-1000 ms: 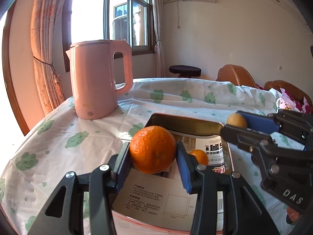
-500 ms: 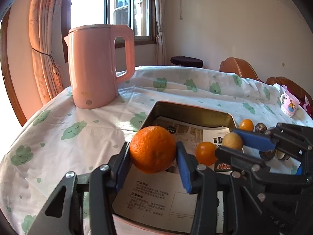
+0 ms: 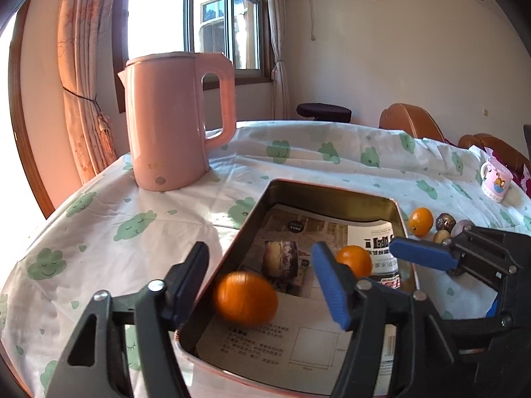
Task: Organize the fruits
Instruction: 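Open the right tool to drop the kiwi while the left tool drops the orange into the tin, then grasp a striped cake roll with the right tool while the left tool grasps a dark brown round fruit, then lift the cake roll with the right tool while the left tool lifts the brown fruit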
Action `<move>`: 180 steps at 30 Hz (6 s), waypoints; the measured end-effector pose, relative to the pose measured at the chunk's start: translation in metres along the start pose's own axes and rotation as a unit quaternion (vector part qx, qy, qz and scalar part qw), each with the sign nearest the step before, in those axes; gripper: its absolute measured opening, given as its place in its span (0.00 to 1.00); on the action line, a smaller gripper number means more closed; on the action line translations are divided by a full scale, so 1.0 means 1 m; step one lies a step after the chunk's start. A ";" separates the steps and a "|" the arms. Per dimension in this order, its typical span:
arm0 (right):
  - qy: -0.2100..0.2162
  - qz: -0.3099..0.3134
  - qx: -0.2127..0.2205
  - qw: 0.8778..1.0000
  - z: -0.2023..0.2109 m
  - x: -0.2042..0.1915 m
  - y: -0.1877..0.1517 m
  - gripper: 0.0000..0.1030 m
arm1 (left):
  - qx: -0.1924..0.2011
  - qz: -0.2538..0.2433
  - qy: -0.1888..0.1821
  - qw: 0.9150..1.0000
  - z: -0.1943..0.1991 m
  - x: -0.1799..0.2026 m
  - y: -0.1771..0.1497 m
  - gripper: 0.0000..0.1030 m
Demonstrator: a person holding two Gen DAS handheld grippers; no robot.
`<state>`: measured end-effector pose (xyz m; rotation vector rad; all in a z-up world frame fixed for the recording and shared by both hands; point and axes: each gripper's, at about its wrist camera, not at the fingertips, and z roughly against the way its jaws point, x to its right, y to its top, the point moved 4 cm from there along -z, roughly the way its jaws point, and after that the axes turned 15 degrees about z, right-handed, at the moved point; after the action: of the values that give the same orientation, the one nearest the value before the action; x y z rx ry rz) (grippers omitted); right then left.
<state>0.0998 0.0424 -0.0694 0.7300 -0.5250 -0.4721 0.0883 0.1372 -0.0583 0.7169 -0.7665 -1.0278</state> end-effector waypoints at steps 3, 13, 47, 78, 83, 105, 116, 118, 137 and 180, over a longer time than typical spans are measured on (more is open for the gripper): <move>-0.011 -0.005 0.008 1.000 0.013 0.007 -0.006 0.47 | 0.007 0.004 -0.015 1.000 0.009 0.005 0.000 0.71; -0.121 -0.068 0.005 0.990 0.081 0.076 -0.069 0.62 | 0.024 -0.013 -0.076 0.997 0.033 0.059 -0.007 0.85; -0.069 -0.171 -0.086 0.979 0.064 0.120 -0.132 0.43 | -0.023 -0.086 -0.091 0.992 0.014 0.138 -0.044 0.85; -0.149 -0.173 -0.081 0.970 0.076 0.150 -0.134 0.43 | -0.149 -0.111 -0.135 0.973 -0.030 0.180 -0.064 0.84; -0.153 -0.166 -0.085 0.971 0.075 0.148 -0.132 0.43 | -0.150 -0.124 -0.124 0.973 -0.036 0.187 -0.064 0.84; -0.134 -0.178 -0.069 0.972 0.078 0.151 -0.135 0.43 | -0.192 -0.125 -0.146 0.962 -0.047 0.191 -0.071 0.43; -0.137 -0.166 -0.051 0.975 0.082 0.147 -0.132 0.43 | -0.150 -0.129 -0.146 0.969 -0.035 0.191 -0.063 0.43; -0.137 -0.162 -0.045 0.976 0.084 0.146 -0.131 0.43 | -0.143 -0.128 -0.147 0.970 -0.033 0.190 -0.062 0.43; -0.139 -0.143 -0.011 0.980 0.094 0.139 -0.124 0.43 | -0.090 -0.118 -0.150 0.978 -0.017 0.185 -0.053 0.43; -0.165 -0.131 0.040 0.977 0.115 0.133 -0.121 0.43 | -0.016 -0.091 -0.159 0.983 0.009 0.172 -0.042 0.43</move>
<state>0.1074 -0.1693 -0.0475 0.8078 -0.7655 -0.8307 0.1158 -0.0380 -0.0507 0.6104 -0.9705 -1.3394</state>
